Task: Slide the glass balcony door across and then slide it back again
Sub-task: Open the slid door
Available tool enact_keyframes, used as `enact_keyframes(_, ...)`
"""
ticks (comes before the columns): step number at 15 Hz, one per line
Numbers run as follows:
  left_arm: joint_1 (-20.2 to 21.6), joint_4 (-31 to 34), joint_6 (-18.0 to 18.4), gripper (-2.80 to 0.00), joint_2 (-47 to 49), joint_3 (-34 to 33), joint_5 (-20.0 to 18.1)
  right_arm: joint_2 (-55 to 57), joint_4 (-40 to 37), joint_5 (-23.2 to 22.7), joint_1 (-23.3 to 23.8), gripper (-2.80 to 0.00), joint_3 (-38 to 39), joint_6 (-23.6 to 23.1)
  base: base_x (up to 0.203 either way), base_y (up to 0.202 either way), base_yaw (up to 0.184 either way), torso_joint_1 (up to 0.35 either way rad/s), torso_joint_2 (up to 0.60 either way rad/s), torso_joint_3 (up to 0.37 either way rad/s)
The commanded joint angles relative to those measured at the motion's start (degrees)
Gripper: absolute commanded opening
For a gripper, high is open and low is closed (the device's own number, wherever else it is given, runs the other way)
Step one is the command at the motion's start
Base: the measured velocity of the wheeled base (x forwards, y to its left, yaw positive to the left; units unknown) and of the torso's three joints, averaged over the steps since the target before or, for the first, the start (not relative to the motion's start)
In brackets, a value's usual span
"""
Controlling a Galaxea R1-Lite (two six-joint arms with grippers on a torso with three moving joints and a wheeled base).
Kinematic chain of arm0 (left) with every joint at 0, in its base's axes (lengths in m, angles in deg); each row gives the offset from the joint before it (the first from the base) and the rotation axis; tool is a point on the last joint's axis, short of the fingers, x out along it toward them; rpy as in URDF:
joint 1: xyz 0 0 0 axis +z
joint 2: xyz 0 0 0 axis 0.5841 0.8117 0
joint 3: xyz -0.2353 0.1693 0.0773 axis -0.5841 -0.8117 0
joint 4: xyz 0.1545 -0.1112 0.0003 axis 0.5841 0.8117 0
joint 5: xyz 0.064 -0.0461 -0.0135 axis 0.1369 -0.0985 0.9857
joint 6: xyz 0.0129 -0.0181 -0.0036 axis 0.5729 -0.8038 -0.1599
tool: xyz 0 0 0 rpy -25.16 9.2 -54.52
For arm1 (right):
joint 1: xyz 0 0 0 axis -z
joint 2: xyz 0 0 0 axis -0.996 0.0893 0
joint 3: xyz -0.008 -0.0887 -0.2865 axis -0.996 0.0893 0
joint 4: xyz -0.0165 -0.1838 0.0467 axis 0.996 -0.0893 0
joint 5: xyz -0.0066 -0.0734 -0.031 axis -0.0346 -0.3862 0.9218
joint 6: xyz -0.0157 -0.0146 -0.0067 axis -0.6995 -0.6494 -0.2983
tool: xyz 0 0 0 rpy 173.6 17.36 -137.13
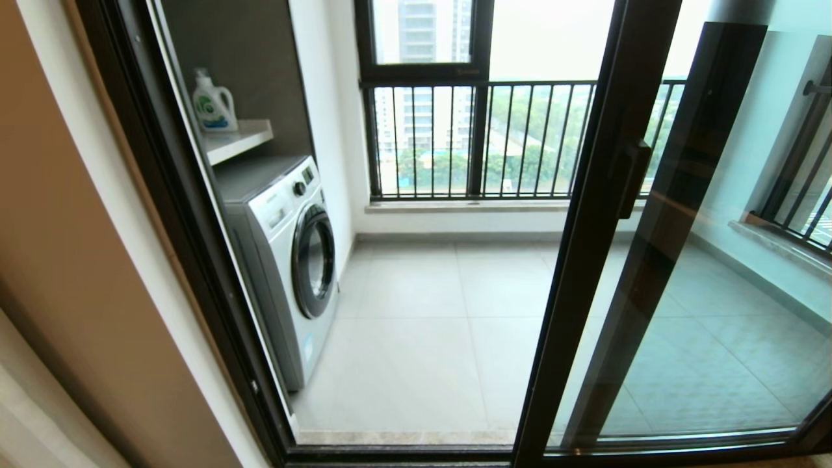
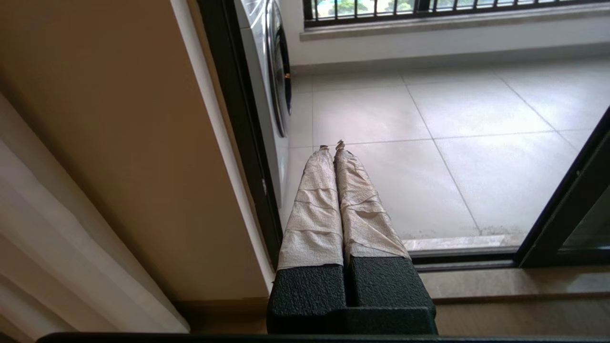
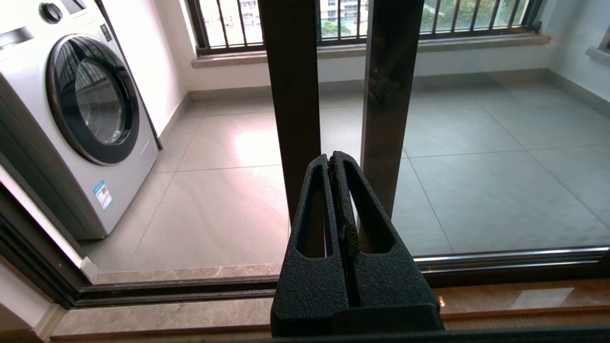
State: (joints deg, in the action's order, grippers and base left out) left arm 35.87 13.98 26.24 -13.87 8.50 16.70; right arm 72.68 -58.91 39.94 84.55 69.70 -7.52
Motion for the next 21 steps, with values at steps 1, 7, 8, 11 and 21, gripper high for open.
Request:
enact_keyframes(1,0.0,-0.1,-1.2,-2.80,-1.0,-0.2,1.0,0.0,0.0,0.0,0.0,-2.80,0.7,0.0,0.000,0.000,0.000,0.000,0.00,0.000)
enact_keyframes(7,0.0,-0.3,-3.0,-2.80,-1.0,-0.2,1.2,0.0,0.0,0.0,0.0,-2.80,0.7,0.0,0.000,0.000,0.000,0.000,0.00,0.000)
enact_keyframes(8,0.0,-0.3,-3.3,-2.80,-1.0,-0.2,1.7,0.0,0.0,0.0,0.0,-2.80,0.7,-0.1,0.000,0.000,0.000,0.000,0.00,0.000)
enact_keyframes(11,0.0,-0.3,-3.4,-2.80,-1.0,-0.2,1.8,0.0,0.0,0.0,0.0,-2.80,0.7,-0.1,0.000,0.000,0.000,0.000,0.00,0.000)
enact_keyframes(21,0.0,-0.3,-3.4,-2.80,-1.0,-0.2,1.8,0.0,0.0,0.1,0.0,-2.80,0.7,0.4,0.000,0.000,0.000,0.000,0.00,0.000)
